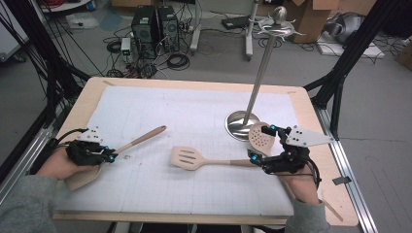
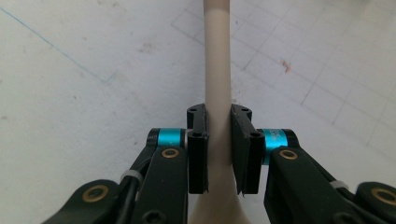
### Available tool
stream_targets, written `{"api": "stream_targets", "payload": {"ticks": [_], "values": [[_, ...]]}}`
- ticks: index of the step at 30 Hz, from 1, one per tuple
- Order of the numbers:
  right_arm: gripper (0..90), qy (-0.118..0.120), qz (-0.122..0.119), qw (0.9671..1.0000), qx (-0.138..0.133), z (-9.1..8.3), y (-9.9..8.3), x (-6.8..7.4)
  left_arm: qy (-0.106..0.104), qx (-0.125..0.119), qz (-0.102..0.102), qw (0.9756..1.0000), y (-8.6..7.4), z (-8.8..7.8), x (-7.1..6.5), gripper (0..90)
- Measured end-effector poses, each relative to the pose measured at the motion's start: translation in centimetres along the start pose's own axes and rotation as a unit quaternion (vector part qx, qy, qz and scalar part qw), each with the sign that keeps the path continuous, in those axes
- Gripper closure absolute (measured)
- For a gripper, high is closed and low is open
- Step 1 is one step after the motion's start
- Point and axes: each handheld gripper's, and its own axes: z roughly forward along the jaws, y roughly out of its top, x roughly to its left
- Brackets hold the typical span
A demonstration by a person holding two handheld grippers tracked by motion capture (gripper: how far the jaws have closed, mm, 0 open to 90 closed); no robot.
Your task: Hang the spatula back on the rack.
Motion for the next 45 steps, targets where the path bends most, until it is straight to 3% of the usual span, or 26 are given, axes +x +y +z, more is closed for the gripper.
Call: {"api": "stream_targets", "payload": {"ticks": [5, 12, 21, 30, 38, 45], "values": [[10.7, -0.003, 0.001, 1.0000, -0.001, -0.2, 0.0, -0.1, 0.019, -0.024, -0.008, 0.9995, 1.2, -0.1, -1.1, 77.6], [10.7, -0.002, 0.002, 1.0000, -0.006, -0.4, 0.0, -0.2, 0.000, -0.050, -0.017, 0.9986, 2.7, -0.2, -2.0, 77.6], [10.7, -0.005, 0.003, 0.9999, -0.011, -0.7, 0.0, -0.3, -0.025, -0.081, -0.014, 0.9963, 4.6, -0.6, -2.7, 77.6], [10.6, -0.005, 0.004, 0.9999, -0.014, -0.9, 0.0, -0.3, -0.014, -0.102, -0.008, 0.9947, 6.4, -1.0, -3.7, 77.6], [10.7, -0.008, 0.003, 0.9998, -0.017, -1.0, 0.1, -0.3, -0.017, -0.108, -0.005, 0.9940, 8.0, -0.9, -4.2, 77.6], [10.6, -0.007, 0.006, 0.9998, -0.018, -1.2, 0.0, -0.5, -0.026, -0.129, 0.001, 0.9913, 9.9, -0.7, -4.8, 77.6]]}}
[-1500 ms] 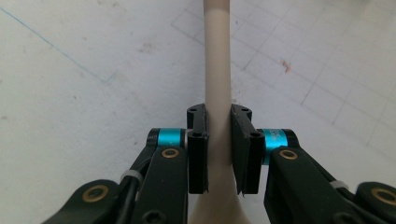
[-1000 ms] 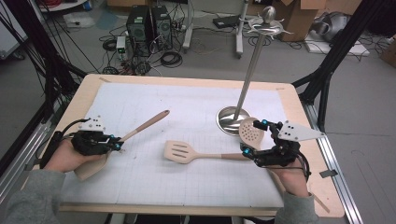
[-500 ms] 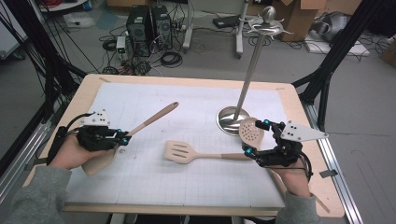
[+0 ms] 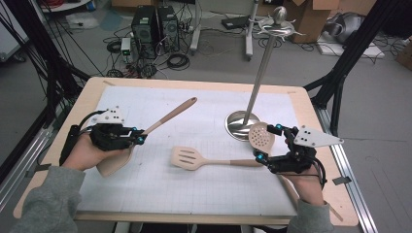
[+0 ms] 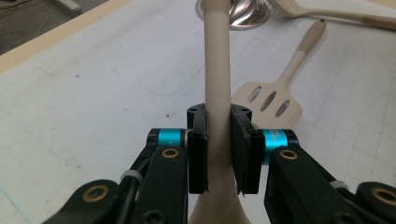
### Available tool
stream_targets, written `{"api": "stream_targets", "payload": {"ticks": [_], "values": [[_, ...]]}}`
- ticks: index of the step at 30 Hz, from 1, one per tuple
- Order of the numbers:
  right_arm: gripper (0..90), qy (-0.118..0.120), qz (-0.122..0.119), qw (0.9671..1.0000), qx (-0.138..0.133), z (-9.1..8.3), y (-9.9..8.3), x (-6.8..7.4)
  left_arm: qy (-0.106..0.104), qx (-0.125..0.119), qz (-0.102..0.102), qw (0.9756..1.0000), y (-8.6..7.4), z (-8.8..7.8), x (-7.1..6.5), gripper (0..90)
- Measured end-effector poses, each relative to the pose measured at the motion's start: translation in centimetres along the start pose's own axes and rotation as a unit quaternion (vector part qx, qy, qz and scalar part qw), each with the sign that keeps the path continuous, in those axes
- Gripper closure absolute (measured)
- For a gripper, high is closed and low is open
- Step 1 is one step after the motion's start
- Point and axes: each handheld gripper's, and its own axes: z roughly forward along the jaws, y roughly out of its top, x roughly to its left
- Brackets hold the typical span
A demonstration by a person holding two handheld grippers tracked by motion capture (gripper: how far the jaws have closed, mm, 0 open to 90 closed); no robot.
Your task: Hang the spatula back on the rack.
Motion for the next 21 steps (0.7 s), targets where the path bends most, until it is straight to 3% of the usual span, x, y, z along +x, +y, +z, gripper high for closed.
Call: {"api": "stream_targets", "payload": {"ticks": [10, 21], "values": [[10.7, -0.003, -0.001, 1.0000, -0.003, -0.4, 0.0, -0.1, -0.017, -0.003, 0.019, 0.9997, 2.0, 1.0, -0.7, 77.6], [10.7, -0.002, 0.002, 1.0000, -0.006, -0.4, 0.0, 0.0, -0.016, -0.014, 0.033, 0.9992, 4.7, 1.3, -1.0, 77.6]]}}
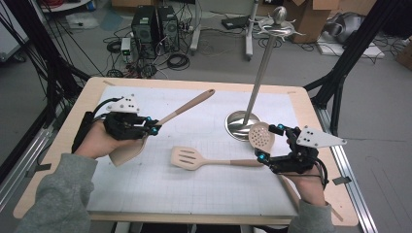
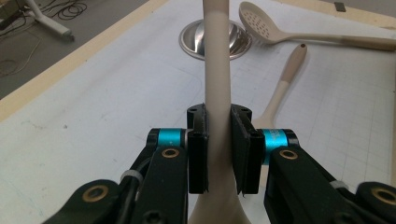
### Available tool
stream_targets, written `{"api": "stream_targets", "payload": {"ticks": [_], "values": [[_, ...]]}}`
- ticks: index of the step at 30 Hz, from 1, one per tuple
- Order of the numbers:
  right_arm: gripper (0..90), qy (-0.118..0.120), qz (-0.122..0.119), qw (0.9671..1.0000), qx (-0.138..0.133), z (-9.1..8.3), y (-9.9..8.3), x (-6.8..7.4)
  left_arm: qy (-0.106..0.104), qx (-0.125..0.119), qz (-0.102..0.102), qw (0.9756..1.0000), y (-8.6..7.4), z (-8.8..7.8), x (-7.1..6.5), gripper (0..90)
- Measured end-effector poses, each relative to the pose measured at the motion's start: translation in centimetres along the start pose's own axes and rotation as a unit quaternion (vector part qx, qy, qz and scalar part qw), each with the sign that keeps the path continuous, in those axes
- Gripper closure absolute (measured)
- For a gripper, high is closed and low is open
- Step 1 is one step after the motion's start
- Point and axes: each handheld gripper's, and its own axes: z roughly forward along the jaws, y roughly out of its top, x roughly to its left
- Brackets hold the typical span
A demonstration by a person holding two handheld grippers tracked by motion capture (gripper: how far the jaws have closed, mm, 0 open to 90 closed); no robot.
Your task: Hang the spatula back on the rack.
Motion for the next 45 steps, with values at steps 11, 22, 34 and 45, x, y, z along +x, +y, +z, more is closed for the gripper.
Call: {"api": "stream_targets", "payload": {"ticks": [11, 22, 34, 45], "values": [[10.7, 0.005, -0.001, 1.0000, -0.006, 0.0, 0.0, 0.0, 0.003, -0.004, 0.006, 1.0000, 2.1, 0.2, 0.5, 77.6], [10.7, 0.007, -0.001, 0.9999, -0.009, -0.1, 0.1, 0.1, -0.002, -0.023, 0.016, 0.9996, 4.3, 0.1, 1.2, 77.6], [10.7, 0.010, 0.006, 0.9999, -0.012, -0.3, 0.0, -0.1, -0.011, -0.044, 0.022, 0.9987, 6.5, 0.2, 1.9, 77.7], [10.7, 0.008, 0.014, 0.9998, -0.014, -0.6, -0.4, -0.5, -0.022, -0.058, 0.021, 0.9979, 8.0, 0.6, 2.0, 77.6]]}}
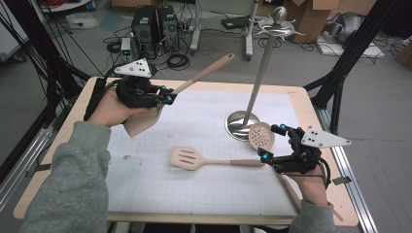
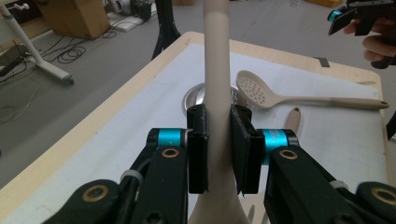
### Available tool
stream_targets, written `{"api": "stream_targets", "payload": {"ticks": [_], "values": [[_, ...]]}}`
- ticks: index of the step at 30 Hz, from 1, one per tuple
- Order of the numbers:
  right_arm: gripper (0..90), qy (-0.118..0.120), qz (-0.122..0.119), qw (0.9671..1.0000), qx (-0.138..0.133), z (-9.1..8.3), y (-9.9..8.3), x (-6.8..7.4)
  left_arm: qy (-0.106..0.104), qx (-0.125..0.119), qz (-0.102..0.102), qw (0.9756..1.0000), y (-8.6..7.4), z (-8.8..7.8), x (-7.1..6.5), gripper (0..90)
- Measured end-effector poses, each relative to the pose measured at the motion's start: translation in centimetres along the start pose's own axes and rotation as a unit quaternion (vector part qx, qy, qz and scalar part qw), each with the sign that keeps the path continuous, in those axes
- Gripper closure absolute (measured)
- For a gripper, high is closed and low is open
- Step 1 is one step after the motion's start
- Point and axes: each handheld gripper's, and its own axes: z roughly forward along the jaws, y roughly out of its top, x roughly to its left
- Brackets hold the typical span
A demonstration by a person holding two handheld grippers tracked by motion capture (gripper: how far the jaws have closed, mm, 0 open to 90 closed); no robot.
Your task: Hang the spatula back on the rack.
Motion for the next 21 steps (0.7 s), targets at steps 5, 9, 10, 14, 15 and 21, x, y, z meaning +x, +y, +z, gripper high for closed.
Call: {"api": "stream_targets", "payload": {"ticks": [5, 9, 10, 14, 15, 21], "values": [[10.7, -0.002, -0.001, 1.0000, -0.003, -0.2, -0.1, -0.2, -0.004, -0.008, 0.002, 1.0000, 0.9, 0.0, -0.1, 77.7], [10.6, -0.001, 0.002, 1.0000, -0.002, -0.3, -0.1, -0.2, -0.008, -0.014, 0.006, 0.9999, 1.9, -0.1, -0.2, 77.7], [10.6, -0.001, 0.002, 1.0000, -0.004, -0.2, -0.1, -0.2, -0.008, -0.016, 0.009, 0.9998, 2.3, -0.1, -0.3, 77.6], [10.6, 0.000, 0.002, 1.0000, -0.003, -0.3, -0.2, -0.2, -0.012, -0.023, 0.010, 0.9996, 3.4, 0.0, -0.4, 77.6], [10.6, 0.000, 0.003, 1.0000, -0.003, -0.3, -0.3, -0.2, -0.012, -0.023, 0.011, 0.9996, 3.6, 0.0, -0.4, 77.6], [10.7, -0.002, 0.008, 0.9999, -0.010, -0.6, -0.4, -0.5, -0.017, -0.038, 0.014, 0.9990, 4.7, -0.1, -0.5, 77.6]]}}
